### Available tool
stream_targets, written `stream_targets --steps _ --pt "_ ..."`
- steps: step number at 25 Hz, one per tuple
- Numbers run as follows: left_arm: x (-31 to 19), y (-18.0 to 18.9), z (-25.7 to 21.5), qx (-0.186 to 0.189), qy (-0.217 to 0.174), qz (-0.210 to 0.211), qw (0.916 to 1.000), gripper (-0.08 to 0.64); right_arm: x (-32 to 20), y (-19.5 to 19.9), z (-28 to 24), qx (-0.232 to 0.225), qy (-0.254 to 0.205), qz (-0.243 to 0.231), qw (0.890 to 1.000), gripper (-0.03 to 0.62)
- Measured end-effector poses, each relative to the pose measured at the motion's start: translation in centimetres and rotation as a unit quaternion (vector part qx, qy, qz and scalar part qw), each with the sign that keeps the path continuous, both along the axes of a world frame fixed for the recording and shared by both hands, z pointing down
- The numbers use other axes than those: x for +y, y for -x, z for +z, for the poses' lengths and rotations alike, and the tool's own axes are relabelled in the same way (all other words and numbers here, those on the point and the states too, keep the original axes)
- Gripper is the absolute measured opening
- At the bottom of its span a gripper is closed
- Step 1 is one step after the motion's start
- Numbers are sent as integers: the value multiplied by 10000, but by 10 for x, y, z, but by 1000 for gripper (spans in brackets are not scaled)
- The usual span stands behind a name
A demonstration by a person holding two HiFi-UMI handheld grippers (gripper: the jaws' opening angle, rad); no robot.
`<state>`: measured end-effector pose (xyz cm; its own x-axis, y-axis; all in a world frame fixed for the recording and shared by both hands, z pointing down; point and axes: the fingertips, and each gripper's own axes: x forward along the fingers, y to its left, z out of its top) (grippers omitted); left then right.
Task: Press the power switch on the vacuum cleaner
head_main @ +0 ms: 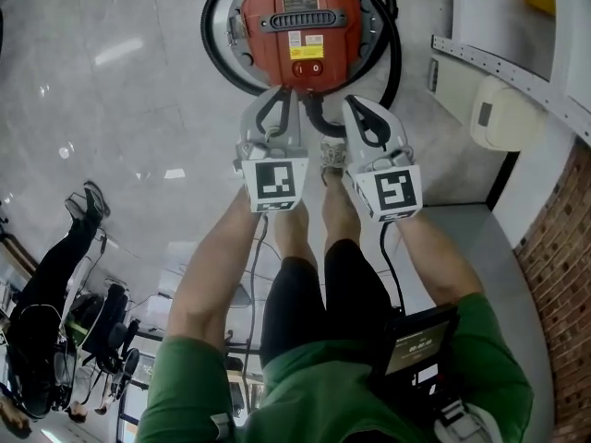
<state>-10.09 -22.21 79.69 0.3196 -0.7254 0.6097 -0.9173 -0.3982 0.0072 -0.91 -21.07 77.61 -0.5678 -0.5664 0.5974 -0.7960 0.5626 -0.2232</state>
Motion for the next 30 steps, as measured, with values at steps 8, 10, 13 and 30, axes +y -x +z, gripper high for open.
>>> stream_targets --steps 8,10,13,30 --pt "-1 -6 29 -24 206 0 9998 53 -2 4 28 39 107 -63 9999 6" --pt "-3 -6 34 -34 241 -2 9997 58 -4 6 33 29 83 -79 9999 6" --pt "-5 -6 41 -63 286 -7 9996 60 -6 9 40 19 43 -102 9999 8" --pt "-11 -8 51 18 388 92 9992 57 -16 22 62 28 149 -226 9996 15"
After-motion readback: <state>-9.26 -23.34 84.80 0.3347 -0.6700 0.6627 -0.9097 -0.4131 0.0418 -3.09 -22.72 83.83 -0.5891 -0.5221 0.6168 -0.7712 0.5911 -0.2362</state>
